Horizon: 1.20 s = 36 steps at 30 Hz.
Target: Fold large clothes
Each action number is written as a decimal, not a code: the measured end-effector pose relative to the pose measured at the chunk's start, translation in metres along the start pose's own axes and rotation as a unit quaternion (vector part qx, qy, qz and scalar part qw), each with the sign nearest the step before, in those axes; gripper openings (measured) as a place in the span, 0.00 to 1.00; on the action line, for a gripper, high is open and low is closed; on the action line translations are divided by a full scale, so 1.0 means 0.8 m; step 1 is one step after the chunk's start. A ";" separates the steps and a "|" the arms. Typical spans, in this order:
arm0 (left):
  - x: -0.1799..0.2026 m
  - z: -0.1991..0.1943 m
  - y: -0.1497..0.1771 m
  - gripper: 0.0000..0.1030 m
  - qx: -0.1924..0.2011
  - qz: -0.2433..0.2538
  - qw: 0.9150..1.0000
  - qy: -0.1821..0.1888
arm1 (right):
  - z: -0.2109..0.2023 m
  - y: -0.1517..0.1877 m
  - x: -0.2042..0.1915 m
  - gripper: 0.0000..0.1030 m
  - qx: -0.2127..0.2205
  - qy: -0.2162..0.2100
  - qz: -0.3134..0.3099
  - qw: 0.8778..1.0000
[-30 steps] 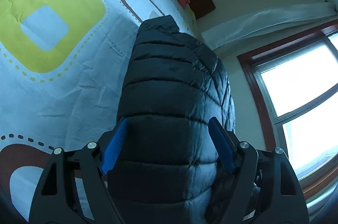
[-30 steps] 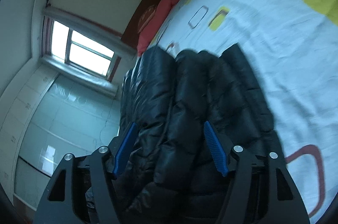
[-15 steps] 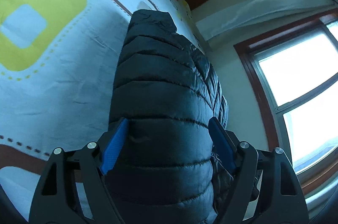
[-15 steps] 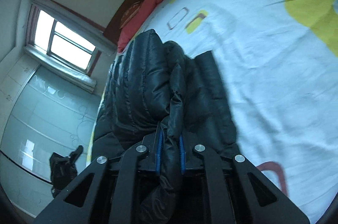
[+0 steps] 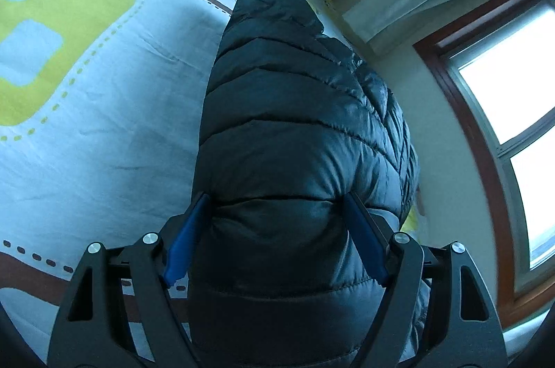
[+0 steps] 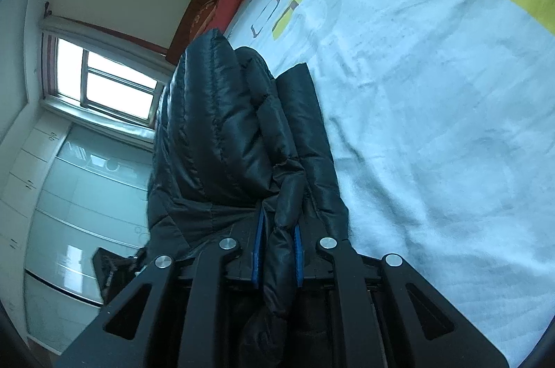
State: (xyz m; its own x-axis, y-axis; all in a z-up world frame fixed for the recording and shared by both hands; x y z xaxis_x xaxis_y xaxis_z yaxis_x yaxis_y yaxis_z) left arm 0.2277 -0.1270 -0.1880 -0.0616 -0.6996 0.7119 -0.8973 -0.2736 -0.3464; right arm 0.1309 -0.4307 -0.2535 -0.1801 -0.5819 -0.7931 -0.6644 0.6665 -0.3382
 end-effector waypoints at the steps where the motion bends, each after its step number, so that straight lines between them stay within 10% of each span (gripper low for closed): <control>1: -0.001 -0.003 -0.001 0.75 0.000 -0.001 1.000 0.005 | -0.006 0.001 -0.003 0.20 0.001 0.000 0.000 1.000; 7: 0.001 -0.035 0.015 0.75 -0.002 -0.022 0.999 0.045 | -0.057 0.006 -0.029 0.57 0.029 0.008 0.000 1.000; 15: 0.011 -0.077 0.068 0.86 0.002 -0.025 0.997 0.066 | -0.096 0.063 -0.104 0.69 0.018 -0.011 -0.046 0.999; 20: 0.005 -0.065 0.088 0.86 -0.006 -0.015 0.999 0.038 | -0.080 0.088 -0.079 0.67 0.010 0.071 -0.051 0.996; 22: 0.002 -0.057 0.089 0.77 -0.008 -0.009 1.000 0.016 | -0.077 0.096 -0.055 0.41 0.002 0.095 -0.041 0.995; 36: -0.015 -0.022 0.096 0.65 -0.019 0.025 0.999 -0.017 | -0.057 0.122 0.001 0.25 -0.001 0.047 0.001 0.999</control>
State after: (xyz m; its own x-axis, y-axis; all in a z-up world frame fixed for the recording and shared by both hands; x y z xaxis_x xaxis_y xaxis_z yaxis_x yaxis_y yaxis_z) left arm 0.1516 -0.1279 -0.2121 -0.0928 -0.7340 0.6728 -0.9094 -0.2126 -0.3574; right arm 0.0327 -0.3872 -0.2643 -0.2490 -0.6212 -0.7430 -0.6647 0.6676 -0.3354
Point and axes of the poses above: each gripper's, at about its wrist camera, not at the fingertips, and z roughly the way its jaws point, x to its right, y to its underside, the point moved 7 cm from there along z, roughly the way its jaws point, and after that the axes turned 4 degrees about -z, right-handed, at the moved point
